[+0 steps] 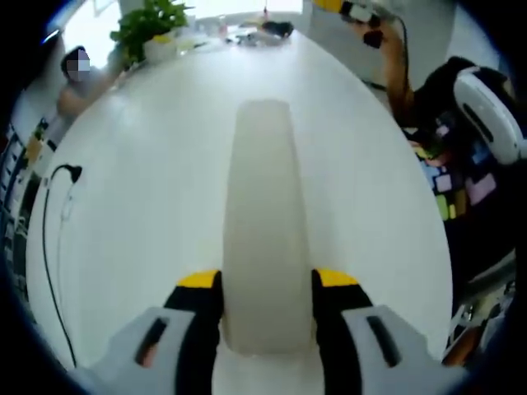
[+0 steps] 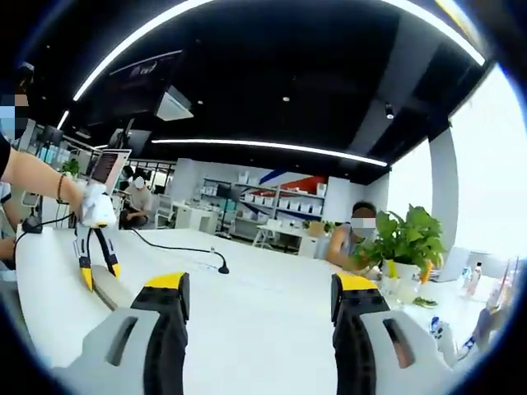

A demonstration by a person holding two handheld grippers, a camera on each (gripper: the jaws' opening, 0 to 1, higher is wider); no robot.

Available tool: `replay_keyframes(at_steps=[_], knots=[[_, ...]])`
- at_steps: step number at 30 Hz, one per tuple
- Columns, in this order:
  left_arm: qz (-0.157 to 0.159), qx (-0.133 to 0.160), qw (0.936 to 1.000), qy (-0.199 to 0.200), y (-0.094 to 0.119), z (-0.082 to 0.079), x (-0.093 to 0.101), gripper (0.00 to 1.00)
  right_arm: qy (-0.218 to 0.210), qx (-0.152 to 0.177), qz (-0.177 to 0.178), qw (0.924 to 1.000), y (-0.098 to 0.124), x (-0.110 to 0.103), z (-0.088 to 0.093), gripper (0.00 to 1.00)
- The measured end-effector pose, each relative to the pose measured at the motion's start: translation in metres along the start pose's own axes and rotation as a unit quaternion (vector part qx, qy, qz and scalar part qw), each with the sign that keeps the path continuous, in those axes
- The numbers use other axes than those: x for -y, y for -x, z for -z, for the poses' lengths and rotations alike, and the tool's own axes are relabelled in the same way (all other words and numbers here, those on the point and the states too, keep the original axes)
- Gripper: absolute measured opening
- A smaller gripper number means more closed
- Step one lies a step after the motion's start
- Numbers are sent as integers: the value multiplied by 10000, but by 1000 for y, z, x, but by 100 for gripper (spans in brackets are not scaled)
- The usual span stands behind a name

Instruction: Arrange the utensils inside the cutlery case until each visible utensil rests in its matching compartment.

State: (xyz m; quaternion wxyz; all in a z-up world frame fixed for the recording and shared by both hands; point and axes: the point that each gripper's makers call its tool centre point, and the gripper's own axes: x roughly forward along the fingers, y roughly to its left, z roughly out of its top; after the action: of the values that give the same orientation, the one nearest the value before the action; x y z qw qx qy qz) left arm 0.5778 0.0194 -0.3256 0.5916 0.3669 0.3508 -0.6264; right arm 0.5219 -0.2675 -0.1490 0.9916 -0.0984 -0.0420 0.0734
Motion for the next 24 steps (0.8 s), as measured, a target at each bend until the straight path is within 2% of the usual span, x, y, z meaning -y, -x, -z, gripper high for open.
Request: replay_keyframes(at_steps=[4,6,10,12,15,18,20,22,24], knots=[[29,-41,10000,-57,1,2,0,55,-33,-74,-56,10000,0,-2,3,76],[-6,-18,10000,-80,5,2,0,56,68,113,-278,9995,-3,-11,-3,82],[-120,119,9999,-35,17,-3,-2,59,171,94,-337,9992,-1,-17,-3,83],[-287,171,9994,-61,26,-6,-4,63,175,45,-331,9993,-1,-17,-1,83],[-747,434,9962,-101,44,-15,-10,76,142,-38,-280,9995,-1,-14,3,83],[-1122,957,9889,-194,59,-29,-10,82,241,-161,-121,9995,1,-7,8,88],[-1313,1268,9832,-7,67,-36,-9,91,266,-176,-50,9995,1,-4,8,90],[-1566,1681,9733,23,77,-46,-8,94,207,-142,-19,9997,2,0,7,91],[-1796,1974,9636,122,87,-51,-7,98,171,-100,-16,9998,3,1,7,92]])
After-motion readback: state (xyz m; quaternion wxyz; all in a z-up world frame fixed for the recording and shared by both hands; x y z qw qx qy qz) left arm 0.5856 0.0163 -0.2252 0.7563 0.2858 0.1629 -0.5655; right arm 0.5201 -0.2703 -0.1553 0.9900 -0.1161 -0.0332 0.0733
